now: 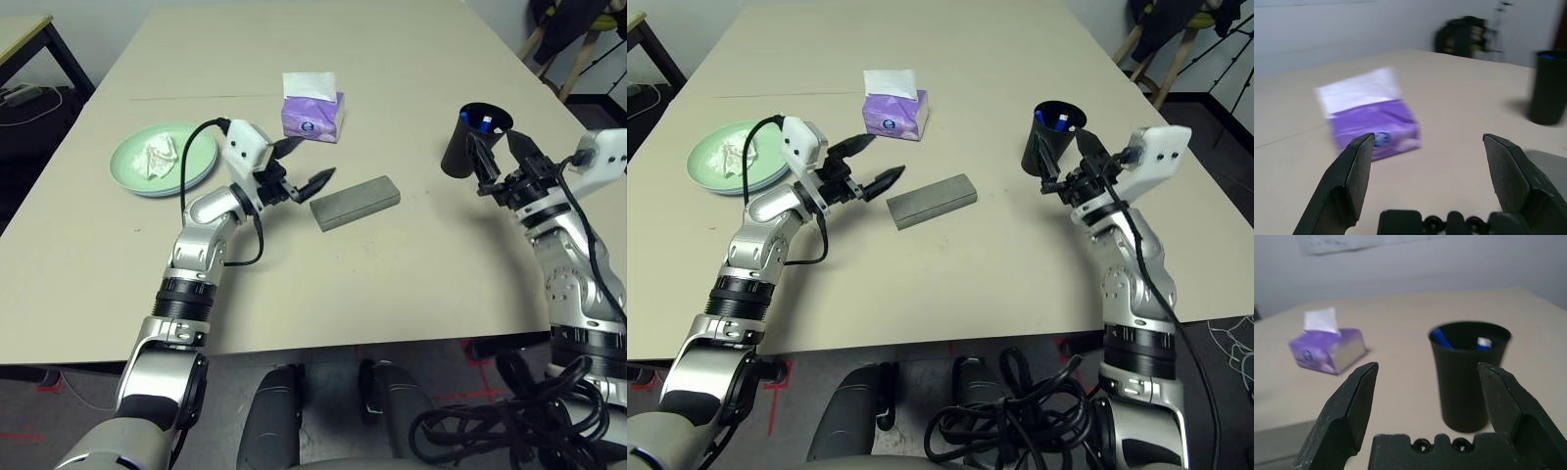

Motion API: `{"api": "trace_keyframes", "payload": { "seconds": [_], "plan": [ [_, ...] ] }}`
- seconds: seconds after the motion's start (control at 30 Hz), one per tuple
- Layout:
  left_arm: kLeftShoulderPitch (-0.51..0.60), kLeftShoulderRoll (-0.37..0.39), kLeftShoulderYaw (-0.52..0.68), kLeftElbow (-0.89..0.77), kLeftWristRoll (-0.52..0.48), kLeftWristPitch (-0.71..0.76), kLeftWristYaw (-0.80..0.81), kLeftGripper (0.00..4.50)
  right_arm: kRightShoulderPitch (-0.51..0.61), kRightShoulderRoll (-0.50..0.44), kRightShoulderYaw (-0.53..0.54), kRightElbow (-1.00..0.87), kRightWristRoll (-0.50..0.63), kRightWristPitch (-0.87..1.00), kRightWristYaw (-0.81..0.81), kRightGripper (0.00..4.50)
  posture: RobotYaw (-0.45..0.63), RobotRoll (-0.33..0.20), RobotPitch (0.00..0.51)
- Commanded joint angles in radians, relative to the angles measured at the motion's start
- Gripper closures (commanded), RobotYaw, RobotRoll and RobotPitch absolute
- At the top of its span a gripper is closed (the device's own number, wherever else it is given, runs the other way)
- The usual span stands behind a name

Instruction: Organize and tidy the items on the table.

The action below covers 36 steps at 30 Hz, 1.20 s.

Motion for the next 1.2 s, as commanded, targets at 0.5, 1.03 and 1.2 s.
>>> {"api": "trace_keyframes", "payload": {
  "seconds": [0.5, 1.03, 1.2],
  "plan": [
    [0.315, 0.046, 0.239, -0.076, -0.037, -0.071, 0.223, 0.00, -0.050, -0.010, -0.051, 0.289, -0.057, -0.213, -0.069, 0.03, 0.08, 0.000, 0.101],
    [0.300, 0.048, 0.225, 0.046, -0.034, -0.231, 0.174, 0.00, -0.112, -0.027, -0.008, 0.383, -0.078, -0.185, -0.035, 0.03, 0.06, 0.000, 0.092],
    [0.298, 0.056, 0.223, 0.053, -0.040, -0.218, 0.143, 0.00, -0.106, -0.022, -0.002, 0.371, -0.077, -0.180, -0.035, 0.03, 0.05, 0.000, 0.094]
  ]
}}
